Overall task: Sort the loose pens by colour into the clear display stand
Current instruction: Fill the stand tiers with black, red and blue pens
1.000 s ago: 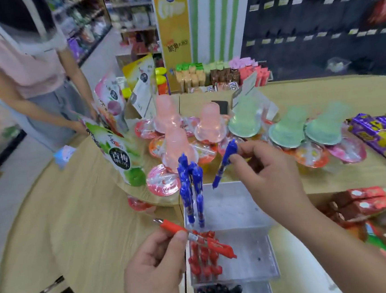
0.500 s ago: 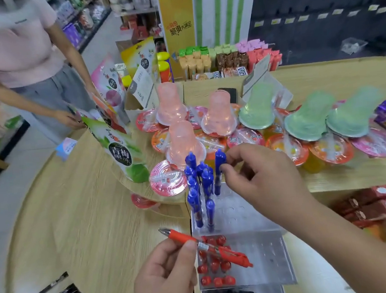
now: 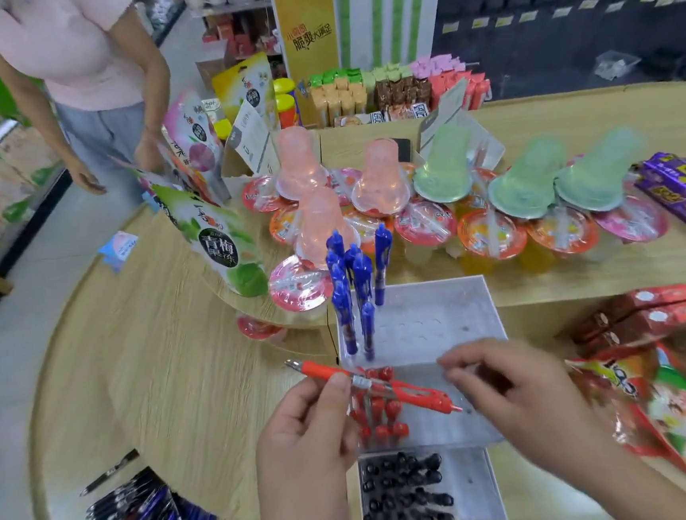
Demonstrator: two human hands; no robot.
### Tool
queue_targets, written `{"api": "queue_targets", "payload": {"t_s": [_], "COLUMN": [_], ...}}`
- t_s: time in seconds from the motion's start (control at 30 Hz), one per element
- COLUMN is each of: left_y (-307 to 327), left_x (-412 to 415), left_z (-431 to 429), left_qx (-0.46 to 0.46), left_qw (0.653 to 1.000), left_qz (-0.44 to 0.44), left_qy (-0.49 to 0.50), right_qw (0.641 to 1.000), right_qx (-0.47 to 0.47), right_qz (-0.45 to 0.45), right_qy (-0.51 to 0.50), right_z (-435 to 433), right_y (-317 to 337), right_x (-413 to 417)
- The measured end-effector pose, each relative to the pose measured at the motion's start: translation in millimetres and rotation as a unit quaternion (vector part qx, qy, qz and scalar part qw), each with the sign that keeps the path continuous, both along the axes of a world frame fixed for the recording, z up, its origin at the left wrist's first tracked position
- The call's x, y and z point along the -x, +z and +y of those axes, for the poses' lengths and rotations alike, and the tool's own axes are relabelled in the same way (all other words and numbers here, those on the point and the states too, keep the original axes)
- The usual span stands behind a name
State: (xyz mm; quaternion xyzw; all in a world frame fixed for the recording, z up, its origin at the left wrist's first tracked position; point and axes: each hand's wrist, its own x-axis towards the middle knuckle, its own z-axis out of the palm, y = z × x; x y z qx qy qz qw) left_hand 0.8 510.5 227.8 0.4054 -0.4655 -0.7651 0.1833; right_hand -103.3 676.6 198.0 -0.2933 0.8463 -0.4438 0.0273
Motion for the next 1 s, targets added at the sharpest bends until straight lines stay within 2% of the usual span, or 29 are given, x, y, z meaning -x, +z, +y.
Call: {"api": "queue_targets", "payload": {"t_s": [0.1,0.17,0.33,0.43,0.5,0.6,0.67,0.73,0.83,1.0], "left_y": [3.7,2.0,1.4,4.5,5.6,-2.8,-15.0,-27.2,-42.8,-53.4], "left_x": [-0.4,-0.4,0.2,1.4,-3.0,-15.5,-19.8,-19.7,-15.7,-13.1], "left_z": [14.5,23.5,41.7,45.2,42.8,30.8,20.2,11.9,5.3,-0.1], "left_qx": [-0.038,-0.061,-0.112,-0.134,-0.043,0.208,0.370,0.485,0.556,0.562], "left_qw": [0.999,0.998,0.989,0.984,0.988,0.969,0.918,0.853,0.800,0.797], "left_qz": [0.019,0.011,-0.020,-0.033,-0.063,-0.077,-0.073,-0.090,-0.103,-0.083], "left_qy": [-0.012,-0.032,-0.092,-0.109,-0.133,-0.108,-0.123,-0.172,-0.200,-0.205], "right_qw": [0.983,0.968,0.945,0.945,0.951,0.974,0.990,0.997,0.999,0.997], "right_qx": [0.093,0.158,0.267,0.280,0.268,0.193,0.118,0.063,0.016,-0.027], "right_qz": [-0.158,-0.193,-0.189,-0.169,-0.151,-0.087,-0.042,-0.020,-0.009,0.043], "right_qy": [0.020,0.018,0.005,-0.006,-0.044,-0.085,-0.065,-0.044,-0.039,-0.056], "right_z": [-1.7,-6.5,-4.0,0.0,4.8,14.6,15.3,8.6,-5.0,-21.1], "right_y": [-4.4,-2.1,6.9,10.7,14.3,17.4,15.9,7.3,-12.8,-33.8], "right_x": [-29.0,-36.7,-35.1,-30.9,-25.6,-10.2,-1.3,2.8,5.6,7.2]}}
